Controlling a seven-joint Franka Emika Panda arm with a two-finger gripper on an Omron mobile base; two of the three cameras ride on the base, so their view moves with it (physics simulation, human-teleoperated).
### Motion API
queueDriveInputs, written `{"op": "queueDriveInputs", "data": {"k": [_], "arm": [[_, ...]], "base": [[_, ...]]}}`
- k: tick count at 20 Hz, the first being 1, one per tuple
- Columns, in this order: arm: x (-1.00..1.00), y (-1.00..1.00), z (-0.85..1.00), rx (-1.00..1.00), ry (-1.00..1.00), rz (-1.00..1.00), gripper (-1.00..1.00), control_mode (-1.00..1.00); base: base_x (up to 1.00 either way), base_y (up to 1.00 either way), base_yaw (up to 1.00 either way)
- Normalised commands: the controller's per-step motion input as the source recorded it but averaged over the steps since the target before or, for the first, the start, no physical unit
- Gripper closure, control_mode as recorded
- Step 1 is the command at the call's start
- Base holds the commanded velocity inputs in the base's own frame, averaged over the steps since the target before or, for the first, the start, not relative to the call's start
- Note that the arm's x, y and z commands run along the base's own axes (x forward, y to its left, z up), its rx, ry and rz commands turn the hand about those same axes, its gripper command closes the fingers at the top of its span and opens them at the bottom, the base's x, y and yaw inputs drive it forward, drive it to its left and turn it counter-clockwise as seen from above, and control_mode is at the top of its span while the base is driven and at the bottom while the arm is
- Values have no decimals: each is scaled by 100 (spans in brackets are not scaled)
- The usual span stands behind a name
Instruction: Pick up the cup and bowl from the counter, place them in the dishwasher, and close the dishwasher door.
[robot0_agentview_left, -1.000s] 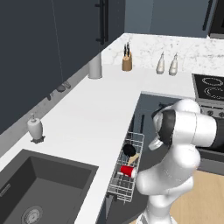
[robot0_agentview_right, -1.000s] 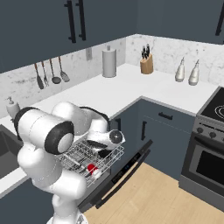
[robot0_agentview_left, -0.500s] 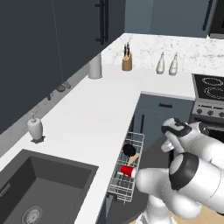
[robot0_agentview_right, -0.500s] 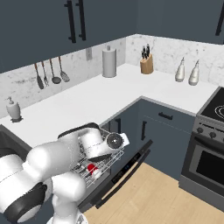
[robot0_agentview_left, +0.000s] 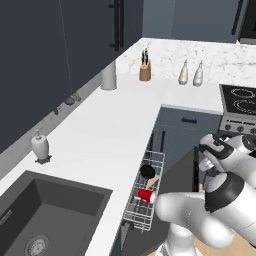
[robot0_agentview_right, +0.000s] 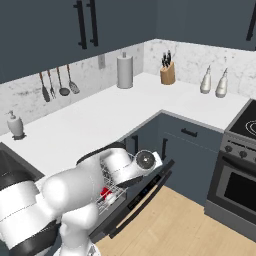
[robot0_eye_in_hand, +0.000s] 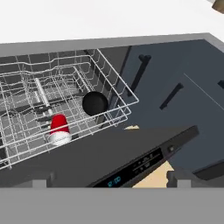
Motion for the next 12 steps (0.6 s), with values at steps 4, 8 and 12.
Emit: {"op": "queueDriveInputs", "data": {"k": [4, 8, 12], "arm": [[-8, -56, 0, 0, 0, 0, -100, -100], [-29, -44, -1, 0, -3, 0, -100, -100], [-23, -43, 0, 0, 0, 0, -100, -100]], "base": [[0, 0, 0], [0, 0, 0], [0, 0, 0]]}}
